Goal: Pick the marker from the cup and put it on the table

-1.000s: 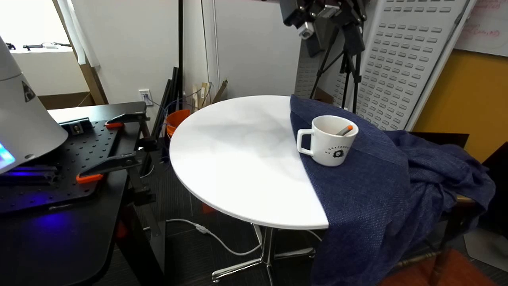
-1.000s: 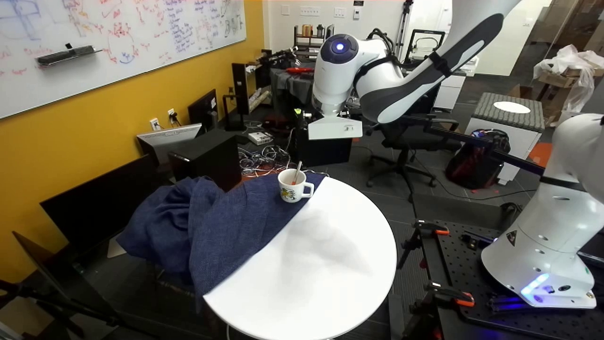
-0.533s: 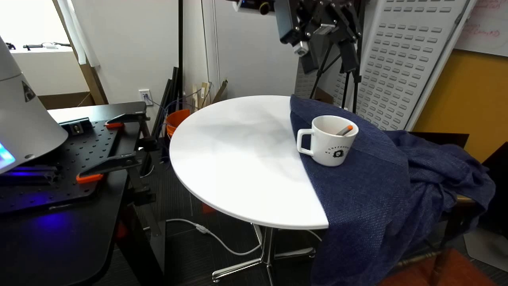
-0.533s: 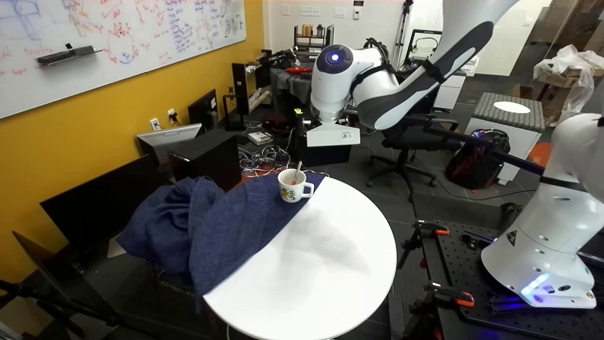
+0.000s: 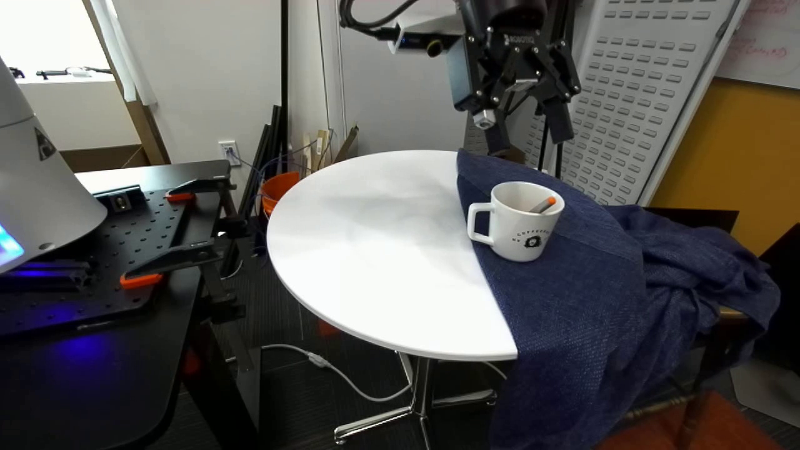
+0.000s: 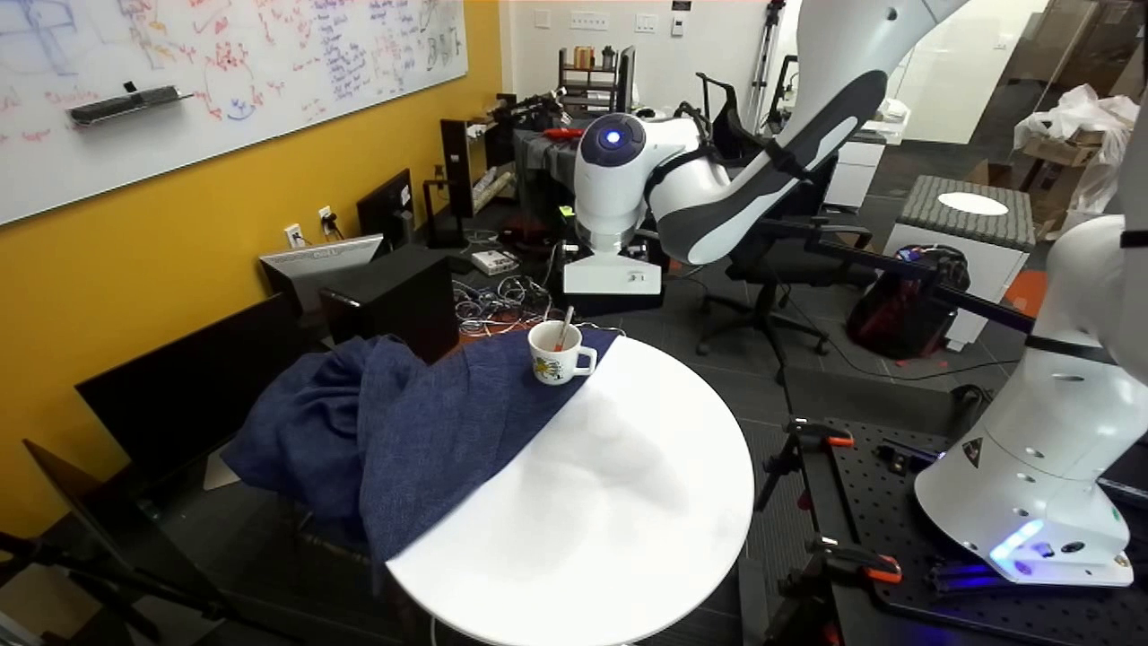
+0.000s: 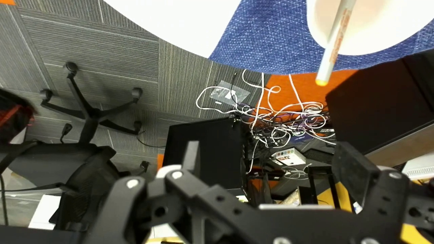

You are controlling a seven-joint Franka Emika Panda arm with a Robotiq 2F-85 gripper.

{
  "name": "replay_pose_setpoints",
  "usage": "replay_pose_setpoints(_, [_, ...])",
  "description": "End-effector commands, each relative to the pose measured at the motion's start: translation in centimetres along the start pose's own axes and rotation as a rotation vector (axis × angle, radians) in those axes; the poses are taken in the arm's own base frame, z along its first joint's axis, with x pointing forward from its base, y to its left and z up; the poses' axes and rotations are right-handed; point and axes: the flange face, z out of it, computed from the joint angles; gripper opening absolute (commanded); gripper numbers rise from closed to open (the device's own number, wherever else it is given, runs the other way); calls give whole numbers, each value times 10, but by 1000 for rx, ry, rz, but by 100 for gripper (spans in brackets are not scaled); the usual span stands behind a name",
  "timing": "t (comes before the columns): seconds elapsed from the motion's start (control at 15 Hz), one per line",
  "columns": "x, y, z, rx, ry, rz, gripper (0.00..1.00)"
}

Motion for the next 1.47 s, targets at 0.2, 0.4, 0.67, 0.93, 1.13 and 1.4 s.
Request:
replay_pose_setpoints(0.2, [-6,-32,32,33,21,58,100])
replay_pose_setpoints(0.4, [-15,-44,41,39,36,45,100])
replay_pose_setpoints(0.67, [-26,-56,48,46,45,29,100])
replay_pose_setpoints(0.93, [-33,-63,51,47,47,13,100])
replay_pose_setpoints(1.13, [-36,-64,56,40,46,9,97])
replay_pose_setpoints(1.4, [-38,-66,64,27,45,5,97])
